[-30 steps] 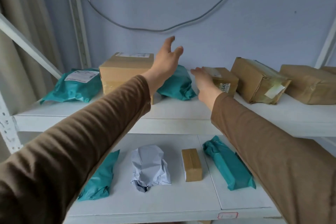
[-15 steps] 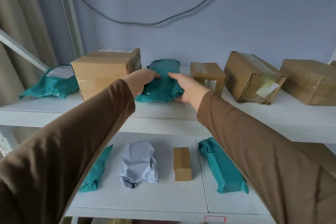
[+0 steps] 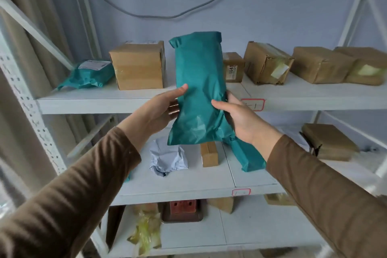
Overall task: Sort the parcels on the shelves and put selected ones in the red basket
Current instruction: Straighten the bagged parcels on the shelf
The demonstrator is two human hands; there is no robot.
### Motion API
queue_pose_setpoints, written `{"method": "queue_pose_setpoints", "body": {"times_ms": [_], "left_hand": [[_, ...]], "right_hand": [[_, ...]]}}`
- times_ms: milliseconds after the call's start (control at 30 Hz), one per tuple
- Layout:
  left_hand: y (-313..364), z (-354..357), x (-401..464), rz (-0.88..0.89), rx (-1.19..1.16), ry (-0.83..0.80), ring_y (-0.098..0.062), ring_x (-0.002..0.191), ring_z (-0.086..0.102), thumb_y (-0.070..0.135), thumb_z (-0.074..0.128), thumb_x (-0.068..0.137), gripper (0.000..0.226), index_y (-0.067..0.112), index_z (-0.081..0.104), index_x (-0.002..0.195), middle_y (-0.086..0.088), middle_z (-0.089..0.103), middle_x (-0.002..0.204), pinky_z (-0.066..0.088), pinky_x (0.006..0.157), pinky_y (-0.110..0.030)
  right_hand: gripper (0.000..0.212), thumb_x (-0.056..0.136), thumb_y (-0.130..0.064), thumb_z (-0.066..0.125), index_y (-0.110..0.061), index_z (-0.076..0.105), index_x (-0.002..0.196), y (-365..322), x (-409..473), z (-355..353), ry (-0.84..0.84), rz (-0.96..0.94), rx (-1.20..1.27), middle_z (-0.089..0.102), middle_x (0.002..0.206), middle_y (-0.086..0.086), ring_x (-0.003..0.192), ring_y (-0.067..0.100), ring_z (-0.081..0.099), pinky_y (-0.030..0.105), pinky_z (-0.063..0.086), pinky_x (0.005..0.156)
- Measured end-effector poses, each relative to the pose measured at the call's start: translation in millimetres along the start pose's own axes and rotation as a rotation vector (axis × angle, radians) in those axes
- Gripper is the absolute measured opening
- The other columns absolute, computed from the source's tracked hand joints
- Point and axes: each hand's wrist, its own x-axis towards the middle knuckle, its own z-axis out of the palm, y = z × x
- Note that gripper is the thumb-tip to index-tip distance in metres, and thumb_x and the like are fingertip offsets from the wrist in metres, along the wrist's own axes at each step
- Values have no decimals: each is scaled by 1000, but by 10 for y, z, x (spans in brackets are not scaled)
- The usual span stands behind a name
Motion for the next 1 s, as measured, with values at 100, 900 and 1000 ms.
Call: {"method": "queue_pose_setpoints", "body": {"times_ms": [100, 900, 1000], "left_hand": [[-185, 29, -459, -26, 27, -59, -25, 121, 64, 45, 74, 83, 52, 16, 69, 125, -4, 73, 124, 45, 111, -38], [-1202, 323, -1232, 1518, 1522, 138, -33, 108, 50, 7, 76, 85, 54, 20, 52, 132, -14, 61, 127, 42, 83, -44], [-1299, 291, -1144, 1590, 1517, 173, -32, 110, 49, 5, 81, 83, 61, 23, 50, 132, -11, 49, 131, 40, 84, -42]], "right_hand": [[56, 98, -2, 58, -25, 47, 149, 204, -553, -22, -79, -11, -40, 64, 142, 4, 133, 26, 60, 43, 47, 110], [78, 78, -84, 58, -19, 78, 116, 445, -2152, -622, 126, 359, 409, 76, 119, 13, 104, 33, 75, 47, 62, 83], [86, 85, -83, 46, -15, 72, 129, 368, -2131, -713, 100, 417, 361, 69, 134, 15, 116, 34, 70, 48, 60, 89]]}}
